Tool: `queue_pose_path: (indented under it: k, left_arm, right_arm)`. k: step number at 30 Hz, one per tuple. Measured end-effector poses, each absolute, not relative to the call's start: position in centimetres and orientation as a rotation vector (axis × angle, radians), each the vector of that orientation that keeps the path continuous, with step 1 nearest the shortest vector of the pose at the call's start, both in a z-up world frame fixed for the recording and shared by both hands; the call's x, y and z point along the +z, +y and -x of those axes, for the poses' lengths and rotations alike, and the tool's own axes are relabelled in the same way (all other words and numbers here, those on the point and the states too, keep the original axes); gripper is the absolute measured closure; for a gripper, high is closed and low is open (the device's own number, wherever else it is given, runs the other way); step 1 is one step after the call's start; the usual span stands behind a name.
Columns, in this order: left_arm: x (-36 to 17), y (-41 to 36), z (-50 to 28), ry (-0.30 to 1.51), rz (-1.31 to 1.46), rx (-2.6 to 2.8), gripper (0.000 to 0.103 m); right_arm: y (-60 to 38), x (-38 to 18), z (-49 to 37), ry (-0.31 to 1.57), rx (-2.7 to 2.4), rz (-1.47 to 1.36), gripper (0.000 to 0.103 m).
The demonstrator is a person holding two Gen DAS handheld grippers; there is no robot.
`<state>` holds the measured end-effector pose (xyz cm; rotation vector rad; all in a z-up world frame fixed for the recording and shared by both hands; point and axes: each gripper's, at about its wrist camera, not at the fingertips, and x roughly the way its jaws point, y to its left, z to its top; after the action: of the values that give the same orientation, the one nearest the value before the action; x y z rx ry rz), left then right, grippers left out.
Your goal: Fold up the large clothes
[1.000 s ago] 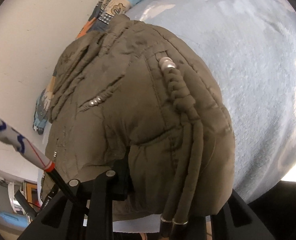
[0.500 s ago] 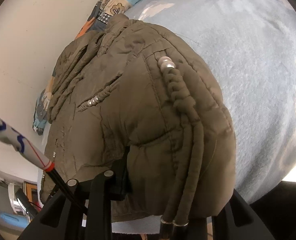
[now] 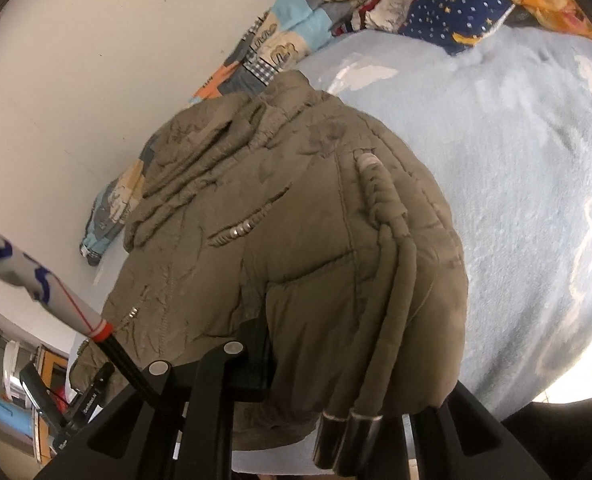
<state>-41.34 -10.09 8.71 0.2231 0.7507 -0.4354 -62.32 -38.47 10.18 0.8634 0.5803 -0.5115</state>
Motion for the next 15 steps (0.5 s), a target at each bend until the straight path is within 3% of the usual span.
queue_pose_path:
  k: [15]
  left_arm:
    - [10.8,-9.6,42.4,0.675,-0.218,-0.448,0.077]
  right_arm:
    - [-37.3,13.0,62.7,0.526,-0.5,-0.764,0.083]
